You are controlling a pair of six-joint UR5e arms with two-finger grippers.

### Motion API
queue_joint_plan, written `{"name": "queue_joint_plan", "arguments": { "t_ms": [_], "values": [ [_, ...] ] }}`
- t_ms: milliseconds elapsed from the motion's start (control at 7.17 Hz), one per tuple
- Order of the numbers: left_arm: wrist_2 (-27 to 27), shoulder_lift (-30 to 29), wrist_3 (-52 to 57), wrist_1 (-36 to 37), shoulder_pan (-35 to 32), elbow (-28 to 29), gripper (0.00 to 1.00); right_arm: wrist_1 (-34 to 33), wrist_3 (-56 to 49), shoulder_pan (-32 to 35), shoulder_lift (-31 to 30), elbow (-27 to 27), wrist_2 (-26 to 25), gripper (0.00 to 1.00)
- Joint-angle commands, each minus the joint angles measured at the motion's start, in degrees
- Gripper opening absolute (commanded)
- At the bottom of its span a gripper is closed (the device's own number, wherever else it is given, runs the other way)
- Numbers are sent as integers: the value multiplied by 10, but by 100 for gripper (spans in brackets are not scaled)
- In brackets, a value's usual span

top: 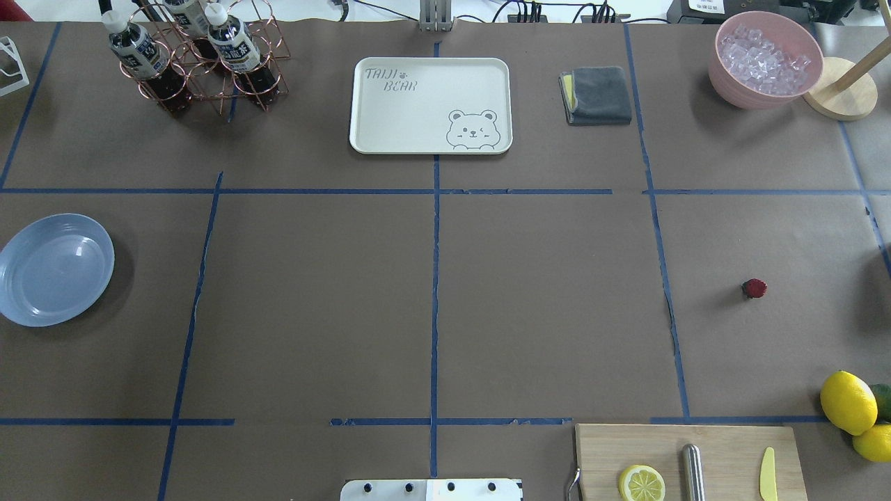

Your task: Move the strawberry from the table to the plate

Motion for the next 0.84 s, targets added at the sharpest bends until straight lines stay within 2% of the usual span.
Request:
{"name": "queue_joint_plan", "arguments": {
  "t_ms": [0, 419, 698],
  "values": [
    [0, -2, 0, 1, 2, -1, 100, 0, 1, 0, 0, -1, 0, 100],
    [-1, -1, 1, -18, 8, 3, 100, 0, 0, -1, 2, 1, 0, 100],
    [-5, -1, 0, -27, 38, -2, 100, 1, 3, -7, 11, 20, -1, 100]
  ]
}}
